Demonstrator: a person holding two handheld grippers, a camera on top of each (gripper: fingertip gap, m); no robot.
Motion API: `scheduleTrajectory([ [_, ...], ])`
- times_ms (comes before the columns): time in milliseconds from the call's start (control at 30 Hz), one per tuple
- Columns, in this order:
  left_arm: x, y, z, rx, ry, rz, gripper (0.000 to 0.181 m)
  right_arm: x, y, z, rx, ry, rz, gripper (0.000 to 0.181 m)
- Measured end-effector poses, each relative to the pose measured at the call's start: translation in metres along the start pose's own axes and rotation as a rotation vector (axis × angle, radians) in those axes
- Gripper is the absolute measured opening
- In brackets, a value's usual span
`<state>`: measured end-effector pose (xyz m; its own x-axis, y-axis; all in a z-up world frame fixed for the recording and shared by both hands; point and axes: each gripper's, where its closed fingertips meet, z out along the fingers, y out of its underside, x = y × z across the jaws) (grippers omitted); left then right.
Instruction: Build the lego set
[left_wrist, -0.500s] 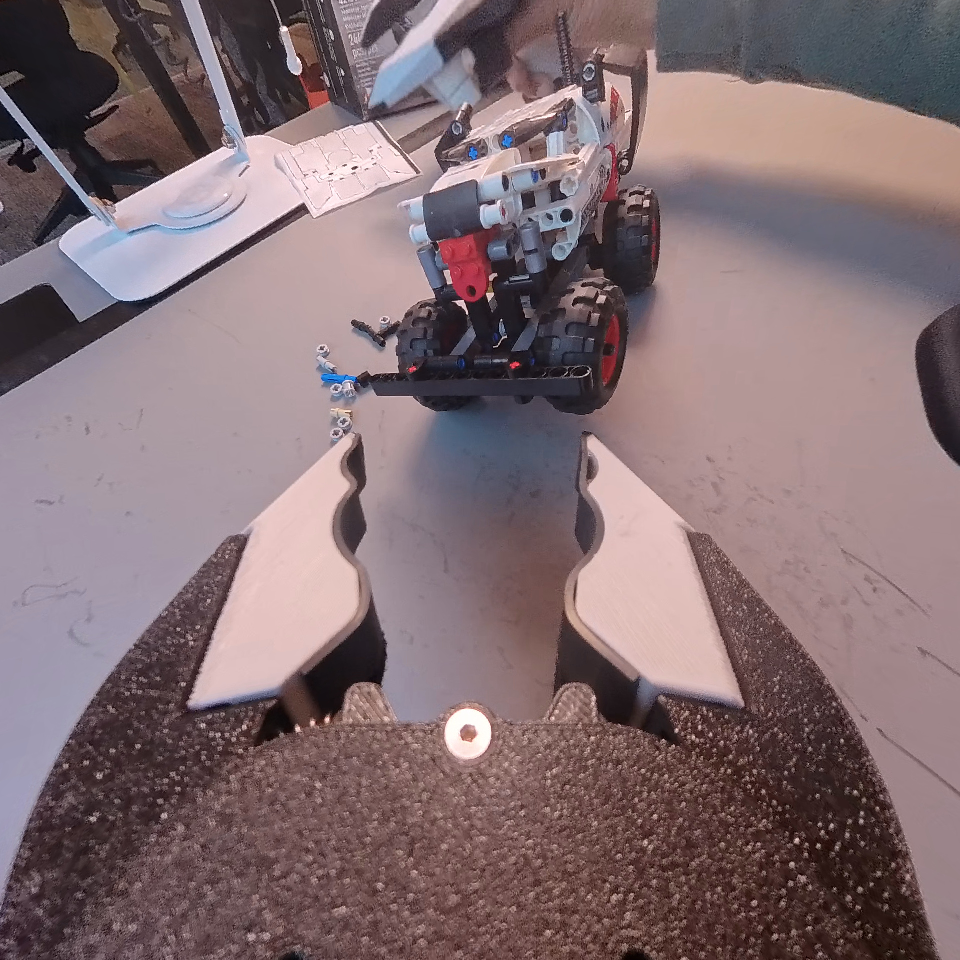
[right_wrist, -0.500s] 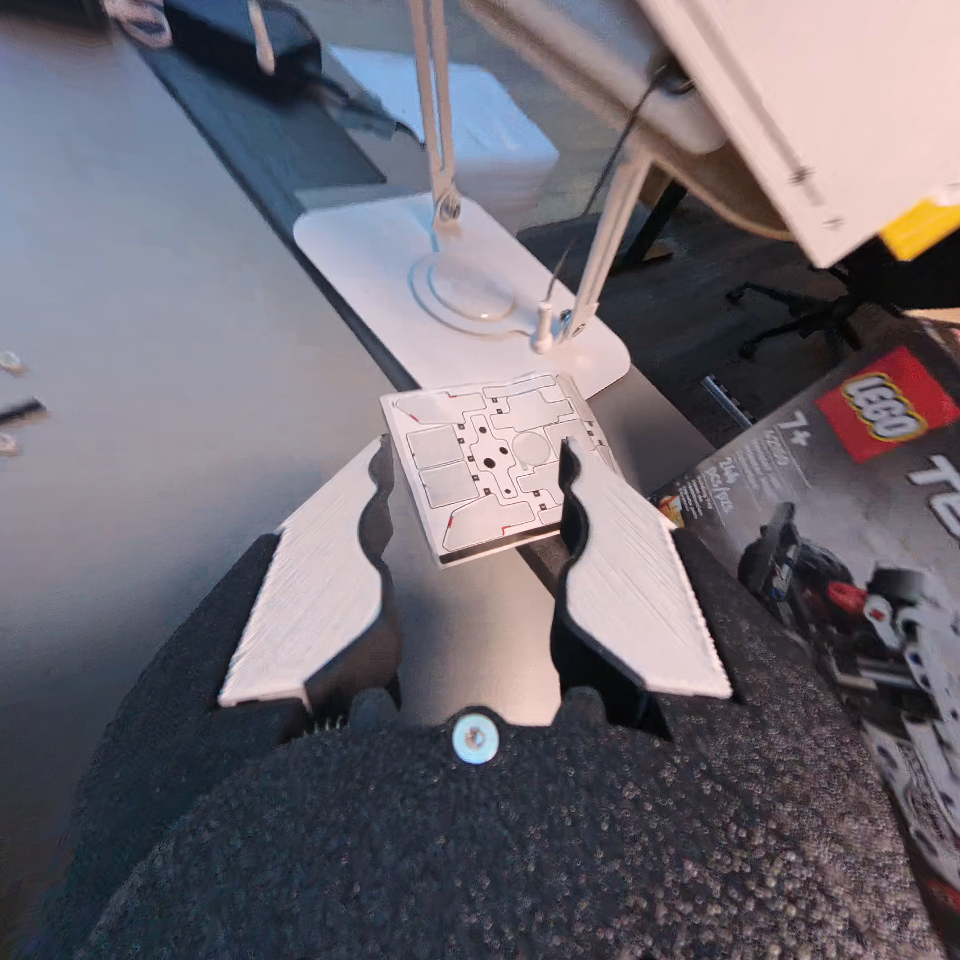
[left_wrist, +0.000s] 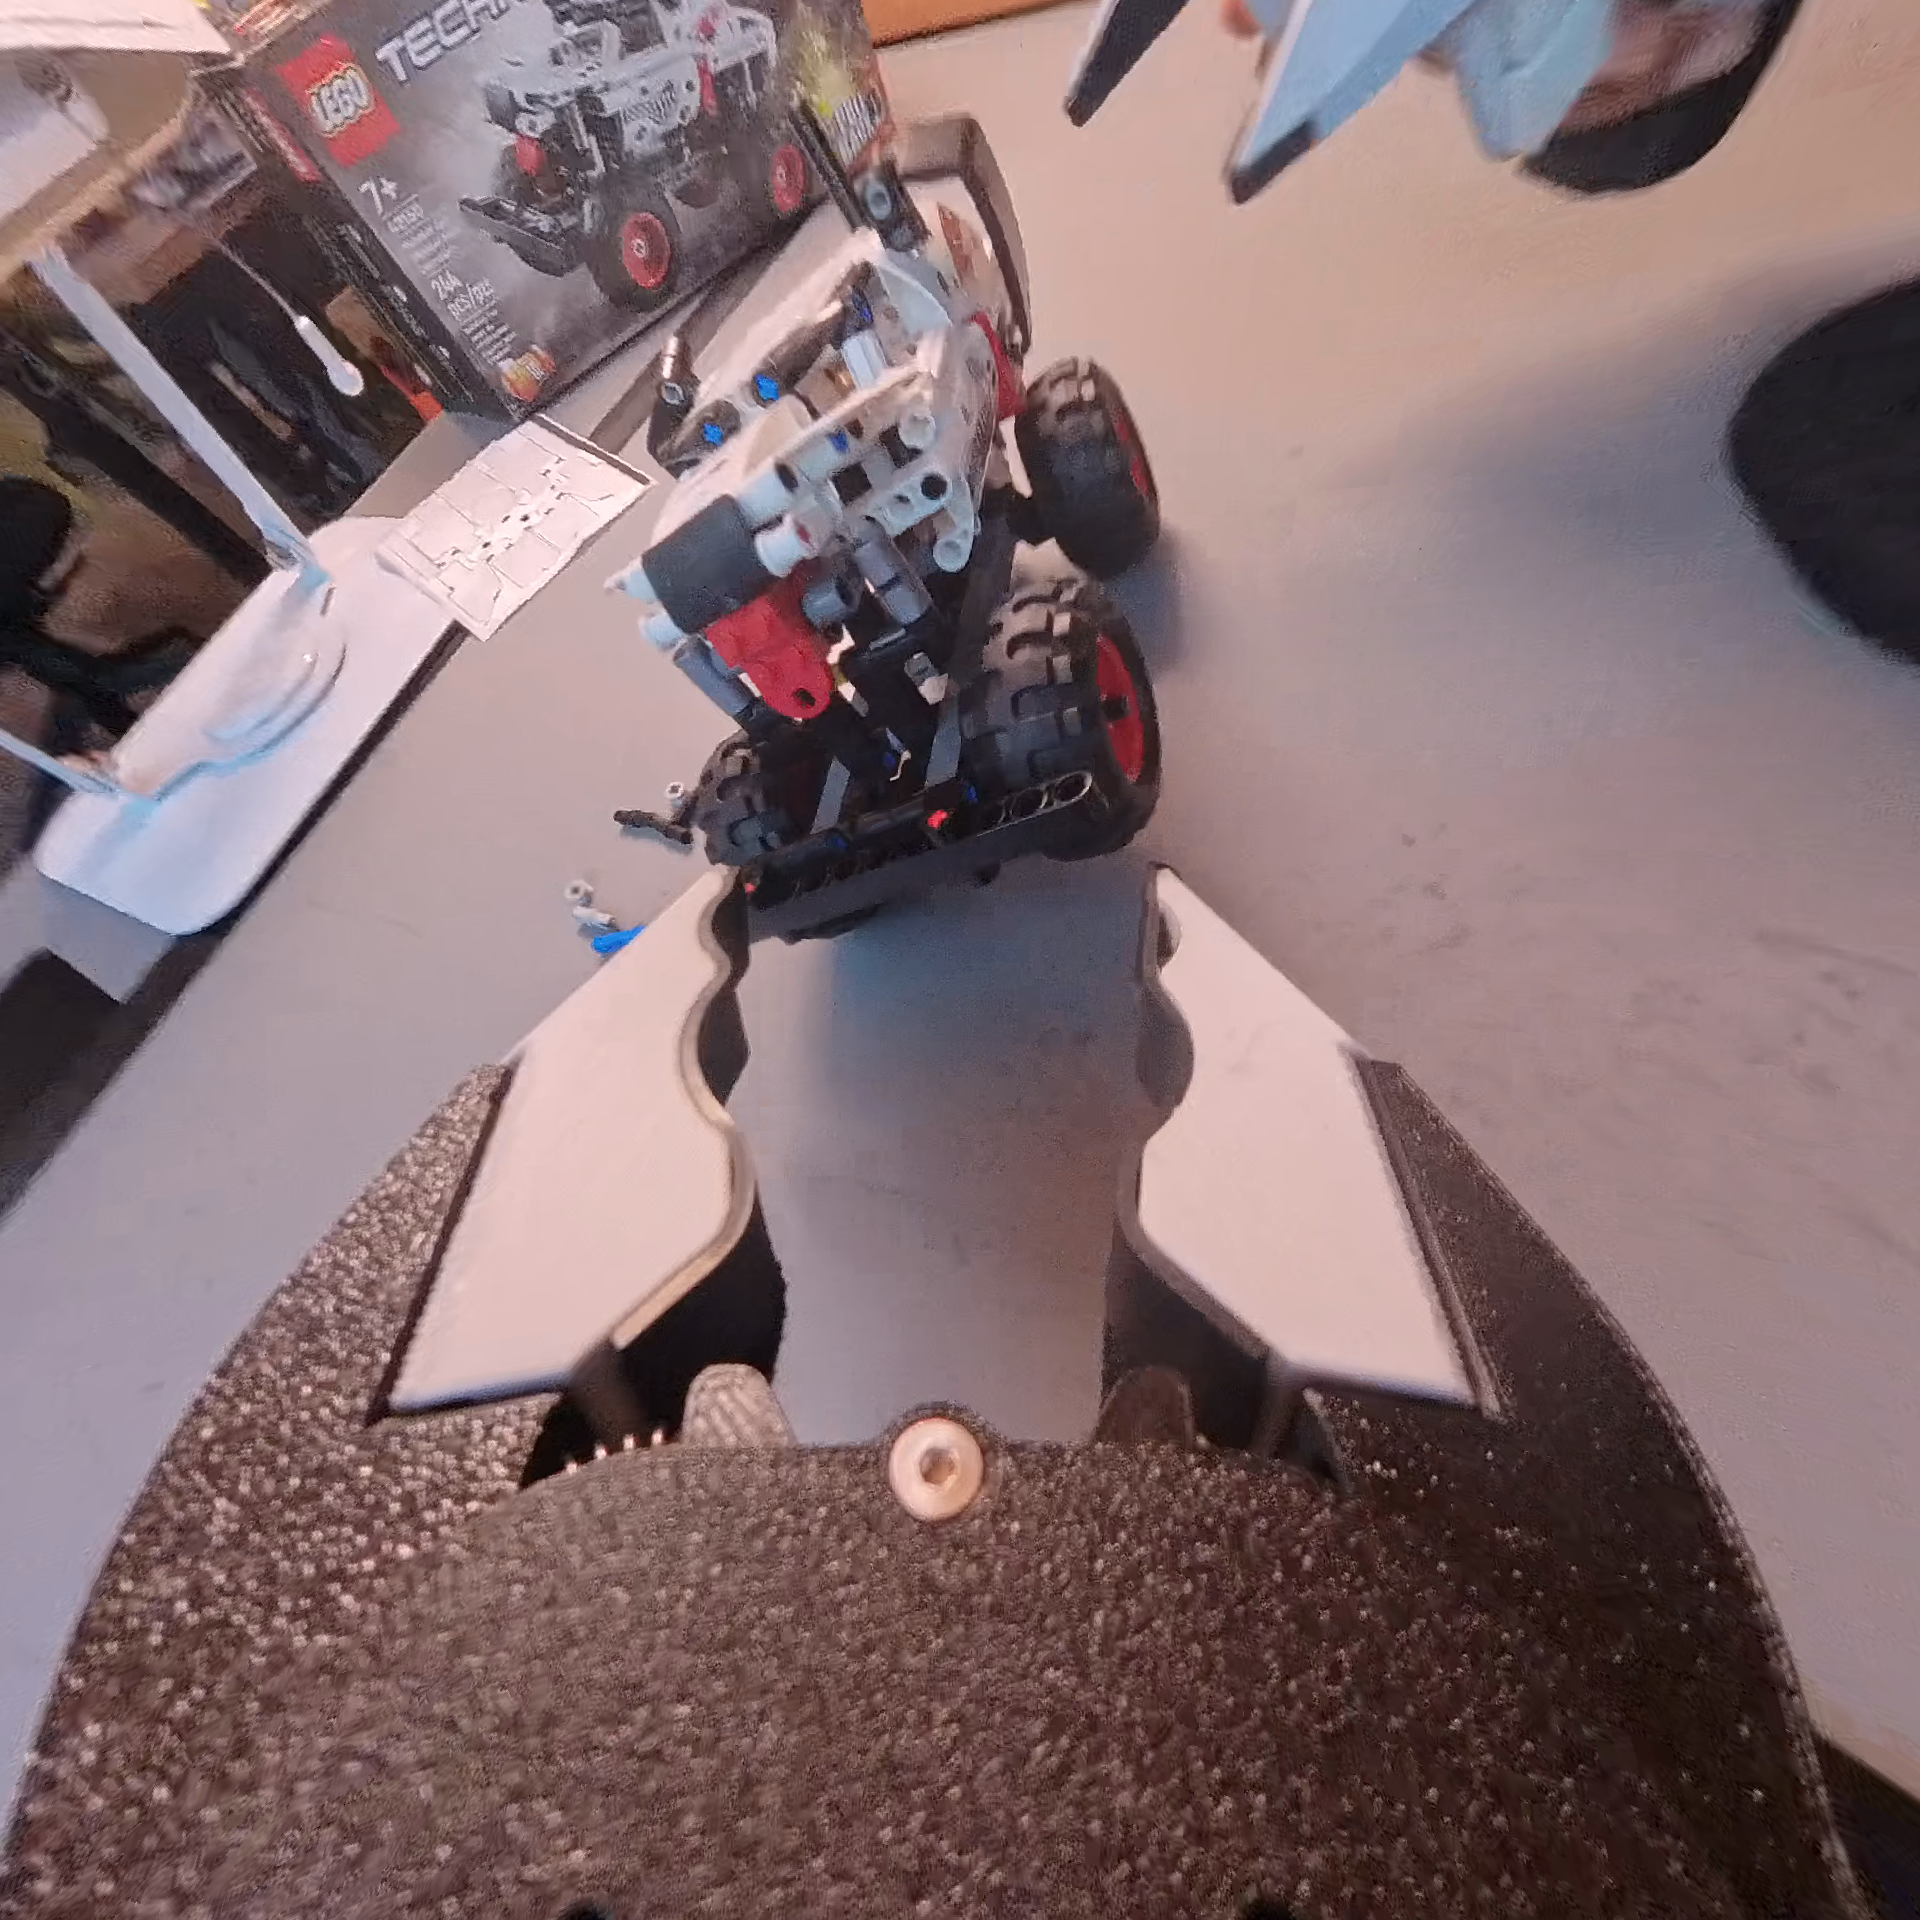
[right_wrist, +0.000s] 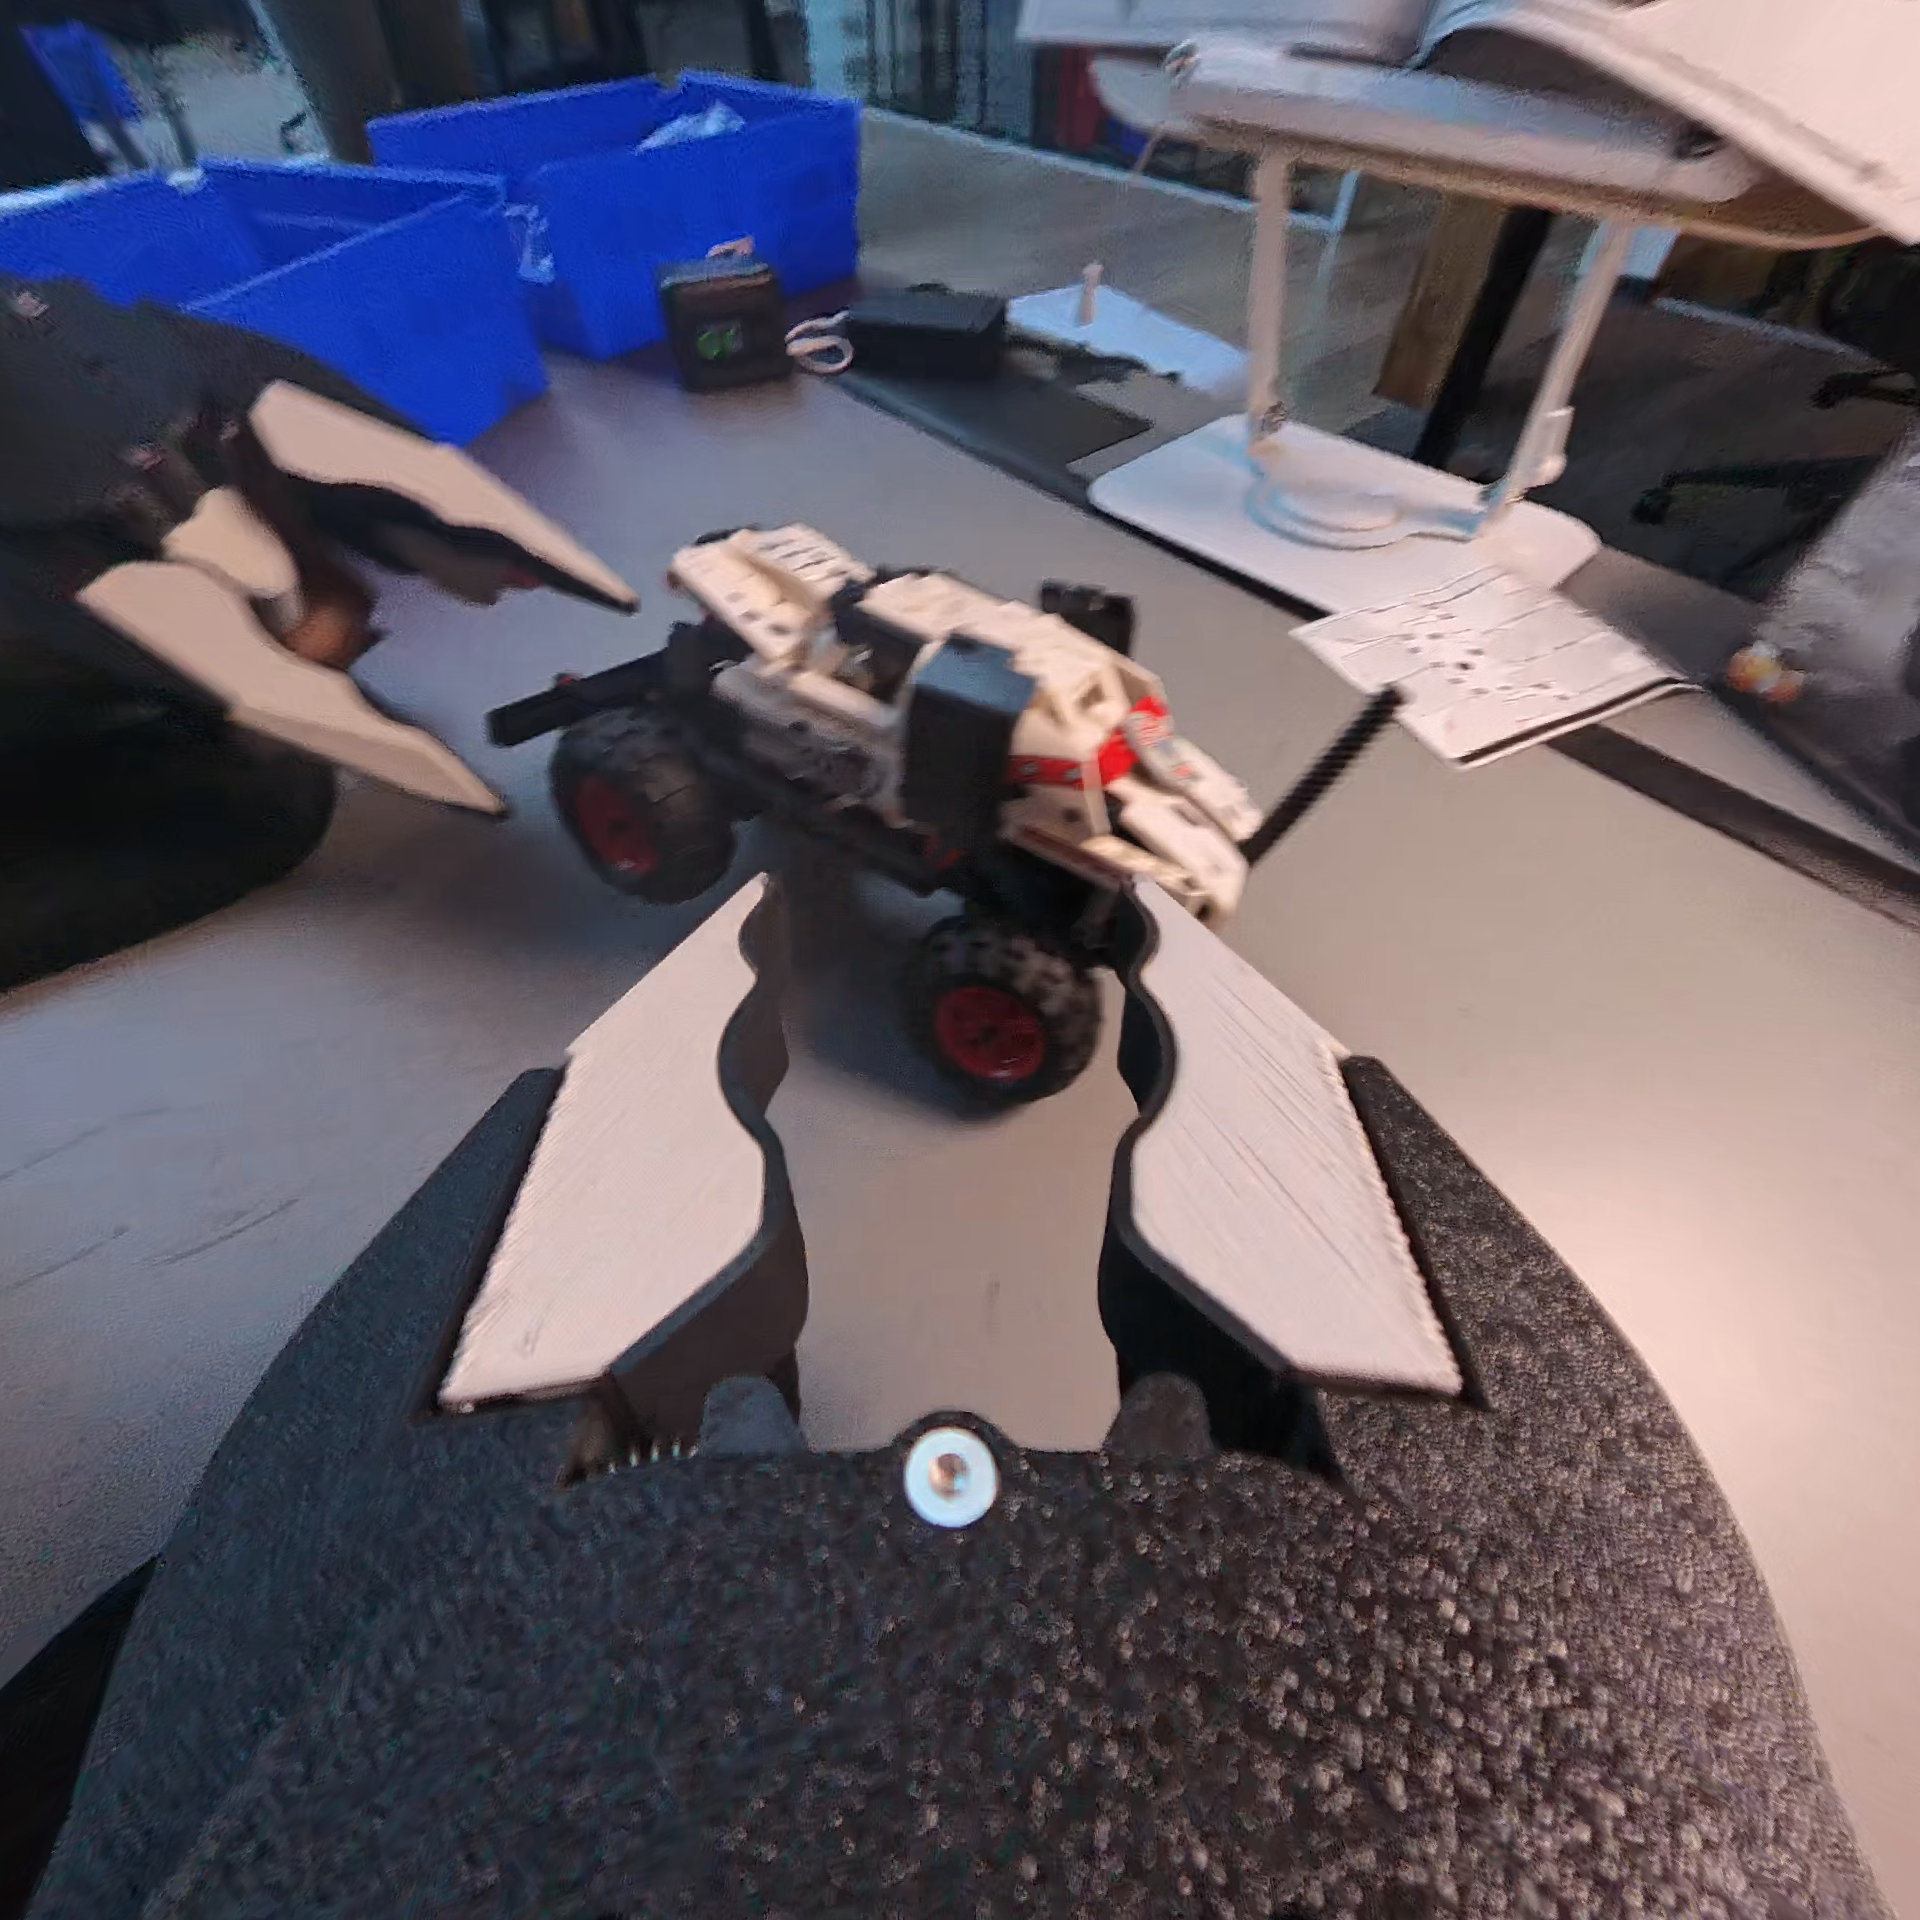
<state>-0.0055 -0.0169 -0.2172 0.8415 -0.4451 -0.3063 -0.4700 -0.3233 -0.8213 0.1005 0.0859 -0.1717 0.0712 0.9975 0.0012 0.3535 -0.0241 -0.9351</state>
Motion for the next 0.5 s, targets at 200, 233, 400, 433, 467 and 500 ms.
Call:
scheduleTrajectory([
  [200,-0.021,0.009,0.033,-0.049,-0.139,0.358,0.038,-0.091,0.024,0.042,-0.139,-0.052,-0.281,0.067],
  [233,-0.021,0.006,0.034,-0.038,-0.149,0.370,0.030,-0.093,0.026,0.051,-0.161,-0.018,-0.341,0.072],
  [400,-0.005,-0.008,0.019,0.040,-0.076,0.277,0.023,-0.093,0.026,0.075,-0.168,0.129,-0.587,0.080],
  [433,0.000,-0.013,0.014,0.067,-0.043,0.243,0.021,-0.094,0.021,0.076,-0.145,0.155,-0.622,0.081],
  [467,0.004,-0.014,0.010,0.085,-0.012,0.208,0.020,-0.096,0.016,0.074,-0.122,0.175,-0.640,0.077],
  [500,0.007,-0.016,0.006,0.104,0.020,0.186,0.020,-0.098,0.013,0.073,-0.111,0.170,-0.628,0.072],
])
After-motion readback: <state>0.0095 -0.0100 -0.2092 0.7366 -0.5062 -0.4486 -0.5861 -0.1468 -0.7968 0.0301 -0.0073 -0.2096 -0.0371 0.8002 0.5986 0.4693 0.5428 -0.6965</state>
